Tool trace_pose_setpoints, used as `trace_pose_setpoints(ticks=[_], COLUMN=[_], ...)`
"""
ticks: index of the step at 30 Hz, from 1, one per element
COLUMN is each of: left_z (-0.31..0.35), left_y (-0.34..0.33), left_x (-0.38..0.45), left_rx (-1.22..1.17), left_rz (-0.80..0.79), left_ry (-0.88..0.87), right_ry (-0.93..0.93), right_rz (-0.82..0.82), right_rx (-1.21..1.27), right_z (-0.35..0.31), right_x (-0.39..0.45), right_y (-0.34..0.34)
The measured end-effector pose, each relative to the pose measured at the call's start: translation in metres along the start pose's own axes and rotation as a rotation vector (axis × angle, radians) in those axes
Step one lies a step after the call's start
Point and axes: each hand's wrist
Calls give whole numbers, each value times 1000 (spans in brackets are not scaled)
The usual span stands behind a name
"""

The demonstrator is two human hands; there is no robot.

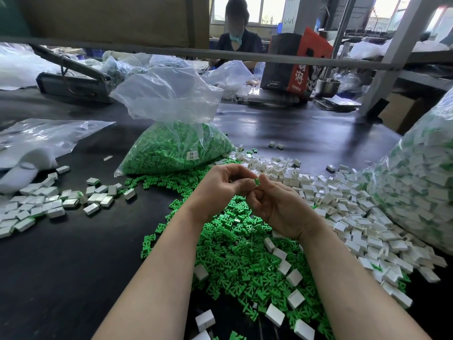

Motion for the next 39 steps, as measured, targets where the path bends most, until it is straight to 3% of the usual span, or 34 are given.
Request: trace_pose_setpoints(ticks=[13,23,33,39], left_z=[0,6,4,0], left_y=[0,-4,-30,-33], left_x=[1,0,5,5], left_rx=[6,34,8,-10], left_rz=[46,25,248,290], left_ry=[19,35,59,57], right_ry=[-70,1,66,74], right_rz=[-22,8,78,88], right_rx=[19,66,14,57], right_z=[-2,1,4,2], right_x=[4,6,7,5], right_y=[-4,0,-3,-6])
Point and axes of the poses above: each hand's wrist, its own x-axis towards the middle knuckle, its own y-axis out of the back of the hand, z = x × y, and after that the axes turned 3 degrees about -x, right-handed
